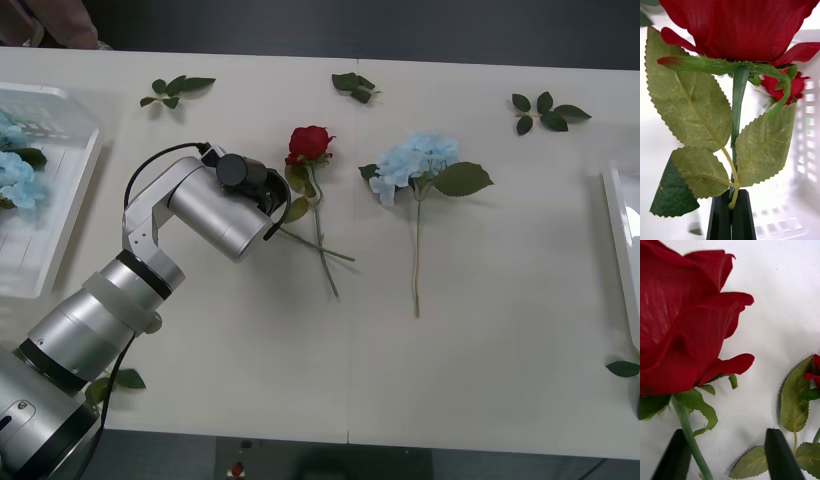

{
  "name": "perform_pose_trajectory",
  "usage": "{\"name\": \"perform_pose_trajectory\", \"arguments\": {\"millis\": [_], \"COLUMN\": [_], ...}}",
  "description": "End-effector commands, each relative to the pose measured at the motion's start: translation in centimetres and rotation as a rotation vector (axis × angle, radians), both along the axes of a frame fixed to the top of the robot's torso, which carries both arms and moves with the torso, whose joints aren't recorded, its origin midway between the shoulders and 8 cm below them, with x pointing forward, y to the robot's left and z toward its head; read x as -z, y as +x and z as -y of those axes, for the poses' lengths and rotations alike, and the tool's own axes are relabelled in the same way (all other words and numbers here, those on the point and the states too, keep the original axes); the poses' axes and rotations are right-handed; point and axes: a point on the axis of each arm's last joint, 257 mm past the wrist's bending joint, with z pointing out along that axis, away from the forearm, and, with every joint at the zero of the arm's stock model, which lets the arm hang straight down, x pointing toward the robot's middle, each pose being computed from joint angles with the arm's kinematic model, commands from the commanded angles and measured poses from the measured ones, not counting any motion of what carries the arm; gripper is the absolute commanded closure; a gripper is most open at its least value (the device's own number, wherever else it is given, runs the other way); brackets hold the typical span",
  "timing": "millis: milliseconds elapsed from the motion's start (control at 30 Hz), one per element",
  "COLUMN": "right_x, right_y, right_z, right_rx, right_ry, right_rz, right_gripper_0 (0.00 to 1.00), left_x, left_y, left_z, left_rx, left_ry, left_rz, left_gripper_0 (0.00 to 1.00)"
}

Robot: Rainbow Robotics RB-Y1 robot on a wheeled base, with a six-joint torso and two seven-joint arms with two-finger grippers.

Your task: Put the red flowers into the right box and the blue flowers into the left box

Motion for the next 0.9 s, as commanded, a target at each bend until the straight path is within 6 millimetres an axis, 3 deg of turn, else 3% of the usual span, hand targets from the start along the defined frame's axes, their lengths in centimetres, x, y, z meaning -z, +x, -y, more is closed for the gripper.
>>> {"name": "perform_pose_trajectory", "arguments": {"millis": [33, 233, 500, 567, 767, 800, 833, 900], "right_x": [-0.4, 2.8, 7.4, 8.1, 9.1, 9.1, 9.2, 9.4], "right_y": [-0.9, 0.0, 3.4, 3.8, 4.0, 4.0, 3.9, 3.7], "right_z": [3.8, 6.2, 7.0, 7.1, 7.2, 7.2, 7.2, 7.3], "right_rx": [-0.02, -0.034, -0.053, -0.052, -0.049, -0.051, -0.051, -0.048], "right_ry": [-0.061, -0.012, -0.048, -0.06, -0.073, -0.075, -0.073, -0.073], "right_rz": [0.026, 0.07, 0.14, 0.144, 0.138, 0.134, 0.134, 0.131], "right_gripper_0": [1.0, 1.0, 1.0, 1.0, 0.96, 0.86, 0.8, 0.15], "left_x": [-1.7, -1.3, -1.2, -2.1, -8.5, -10.6, -11.5, -15.0], "left_y": [0.7, 0.5, 0.5, 0.9, 1.4, 1.3, 1.2, 0.9], "left_z": [0.8, 0.5, -0.1, -0.4, -0.3, 0.2, 0.5, 1.7], "left_rx": [0.027, 0.037, 0.037, 0.036, 0.017, 0.014, 0.016, 0.029], "left_ry": [0.017, 0.054, 0.083, 0.099, 0.008, -0.049, -0.071, -0.156], "left_rz": [0.046, 0.047, 0.052, 0.078, 0.151, 0.165, 0.174, 0.214], "left_gripper_0": [0.95, 0.98, 1.0, 0.99, 1.0, 1.0, 1.0, 1.0]}}
